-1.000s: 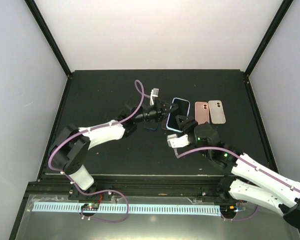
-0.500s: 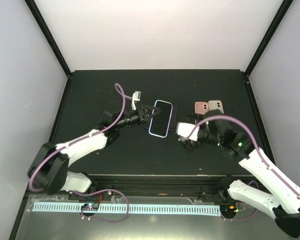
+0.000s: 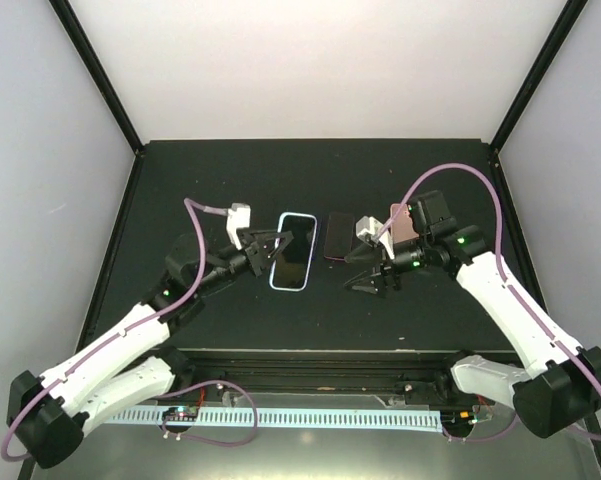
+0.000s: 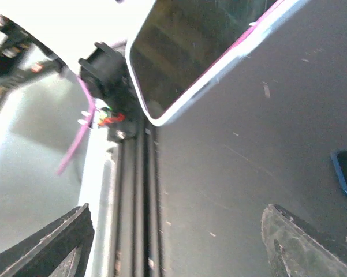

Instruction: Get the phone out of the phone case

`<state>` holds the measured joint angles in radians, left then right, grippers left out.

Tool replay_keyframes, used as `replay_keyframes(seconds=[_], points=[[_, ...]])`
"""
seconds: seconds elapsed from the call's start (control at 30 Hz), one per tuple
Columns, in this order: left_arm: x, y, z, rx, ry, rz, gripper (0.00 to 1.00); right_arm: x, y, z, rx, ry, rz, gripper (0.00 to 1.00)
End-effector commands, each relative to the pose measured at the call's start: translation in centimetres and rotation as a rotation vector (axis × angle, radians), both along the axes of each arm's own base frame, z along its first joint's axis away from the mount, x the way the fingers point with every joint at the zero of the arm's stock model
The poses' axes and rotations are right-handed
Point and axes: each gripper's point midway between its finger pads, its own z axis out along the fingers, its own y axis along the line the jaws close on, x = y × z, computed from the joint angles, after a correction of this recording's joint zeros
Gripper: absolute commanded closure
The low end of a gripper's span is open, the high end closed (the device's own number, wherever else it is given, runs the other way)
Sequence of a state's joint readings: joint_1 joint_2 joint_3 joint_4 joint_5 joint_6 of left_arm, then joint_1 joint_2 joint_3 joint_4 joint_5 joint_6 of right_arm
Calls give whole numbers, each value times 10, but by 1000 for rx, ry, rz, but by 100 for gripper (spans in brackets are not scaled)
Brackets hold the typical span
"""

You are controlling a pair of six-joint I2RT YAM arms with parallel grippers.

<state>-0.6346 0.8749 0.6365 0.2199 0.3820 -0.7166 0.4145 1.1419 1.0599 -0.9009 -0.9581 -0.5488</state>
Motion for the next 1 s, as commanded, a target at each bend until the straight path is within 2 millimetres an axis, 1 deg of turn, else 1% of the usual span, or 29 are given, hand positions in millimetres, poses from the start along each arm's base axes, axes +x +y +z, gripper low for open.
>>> replay_keyframes(seconds=[0.0, 0.07, 0.13, 0.2, 0.3, 0.37, 0.5, 0.53, 0.63, 0.67, 0.7, 0.73, 0.8, 0.83, 0.9, 0.97], points=[[-22, 7, 39, -97, -205, -3, 97, -19, 19, 38, 240, 150, 104, 20], [-29, 6, 48, -126, -246, -22, 97, -13, 26, 46, 275, 151, 78, 20], [-35, 0, 53, -129, -272, -49, 97, -6, 32, 56, 319, 140, 57, 21], [-40, -6, 59, -130, -292, -76, 97, -5, 39, 62, 339, 166, 56, 23], [-46, -13, 65, -143, -310, -102, 97, -7, 52, 62, 332, 192, 84, 24], [-48, -16, 67, -154, -315, -112, 97, -11, 61, 62, 329, 196, 108, 28], [-50, -20, 71, -180, -316, -129, 97, -18, 68, 66, 356, 216, 141, 46], [-51, -21, 71, -181, -317, -132, 97, -19, 68, 67, 363, 219, 151, 52], [-50, -22, 67, -167, -308, -130, 96, -27, 65, 72, 367, 215, 189, 81], [-50, -22, 64, -154, -307, -132, 93, -29, 64, 73, 364, 205, 195, 89], [-51, -22, 61, -138, -308, -138, 87, -32, 62, 72, 359, 196, 197, 94], [-53, -23, 56, -118, -306, -146, 74, -34, 60, 71, 353, 184, 202, 98], [-53, -23, 39, -46, -274, -151, 45, -38, 56, 65, 331, 139, 199, 99], [-53, -22, 30, -2, -257, -146, 39, -40, 53, 60, 312, 116, 193, 99], [-54, -15, 16, 67, -237, -127, 36, -43, 49, 47, 282, 79, 190, 99], [-60, -11, 4, 116, -245, -141, 34, -50, 44, 33, 249, 67, 212, 99]])
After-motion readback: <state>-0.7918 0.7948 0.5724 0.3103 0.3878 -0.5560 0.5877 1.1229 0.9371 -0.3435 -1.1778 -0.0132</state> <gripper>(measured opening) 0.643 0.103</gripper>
